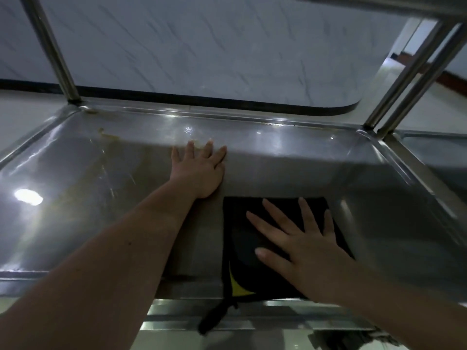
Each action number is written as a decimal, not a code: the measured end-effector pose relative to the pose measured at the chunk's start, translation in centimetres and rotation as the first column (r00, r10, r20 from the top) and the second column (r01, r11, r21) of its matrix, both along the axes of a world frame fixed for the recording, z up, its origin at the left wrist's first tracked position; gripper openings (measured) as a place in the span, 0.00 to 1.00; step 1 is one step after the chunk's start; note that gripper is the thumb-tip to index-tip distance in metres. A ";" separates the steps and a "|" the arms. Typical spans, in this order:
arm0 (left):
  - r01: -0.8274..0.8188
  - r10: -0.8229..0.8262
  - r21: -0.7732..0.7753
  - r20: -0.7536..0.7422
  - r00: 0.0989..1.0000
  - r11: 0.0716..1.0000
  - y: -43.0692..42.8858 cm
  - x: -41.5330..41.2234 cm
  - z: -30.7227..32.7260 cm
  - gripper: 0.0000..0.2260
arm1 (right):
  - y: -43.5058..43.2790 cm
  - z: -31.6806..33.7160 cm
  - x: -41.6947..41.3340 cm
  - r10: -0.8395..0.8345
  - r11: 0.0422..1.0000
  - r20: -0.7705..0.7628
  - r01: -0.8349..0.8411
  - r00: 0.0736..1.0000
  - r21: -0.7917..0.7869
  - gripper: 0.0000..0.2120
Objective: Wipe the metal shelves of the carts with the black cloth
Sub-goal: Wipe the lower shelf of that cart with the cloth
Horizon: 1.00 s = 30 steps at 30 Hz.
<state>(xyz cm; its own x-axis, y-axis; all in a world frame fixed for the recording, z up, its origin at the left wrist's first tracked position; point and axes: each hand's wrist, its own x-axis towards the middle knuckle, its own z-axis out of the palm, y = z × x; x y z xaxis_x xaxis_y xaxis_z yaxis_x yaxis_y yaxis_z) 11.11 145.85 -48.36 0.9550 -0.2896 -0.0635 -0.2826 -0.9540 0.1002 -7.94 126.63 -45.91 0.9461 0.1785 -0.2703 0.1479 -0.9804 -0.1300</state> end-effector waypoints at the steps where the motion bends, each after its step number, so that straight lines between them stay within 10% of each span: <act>1: 0.004 -0.004 0.000 -0.002 1.000 1.000 0.0 -0.1 0.0 0.24 | -0.2 0.1 1.0 -0.013 1.000 0.002 0.013 1.000 0.009 0.27; 12: -0.025 0.024 -0.007 -0.006 1.000 1.000 -0.1 -0.2 0.2 0.23 | -0.7 -1.5 21.3 -0.314 0.948 0.162 0.317 0.936 0.006 0.28; 25: 0.001 -0.001 -0.022 -0.018 1.000 1.000 0.1 -0.5 0.3 0.23 | 1.3 -0.7 0.5 -0.040 0.999 0.103 0.042 0.994 -0.010 0.31; 30: 0.071 -0.058 -0.136 0.098 0.994 0.988 -0.5 -3.2 2.3 0.24 | -0.5 -0.2 2.4 -0.183 0.982 0.131 0.174 0.974 0.076 0.27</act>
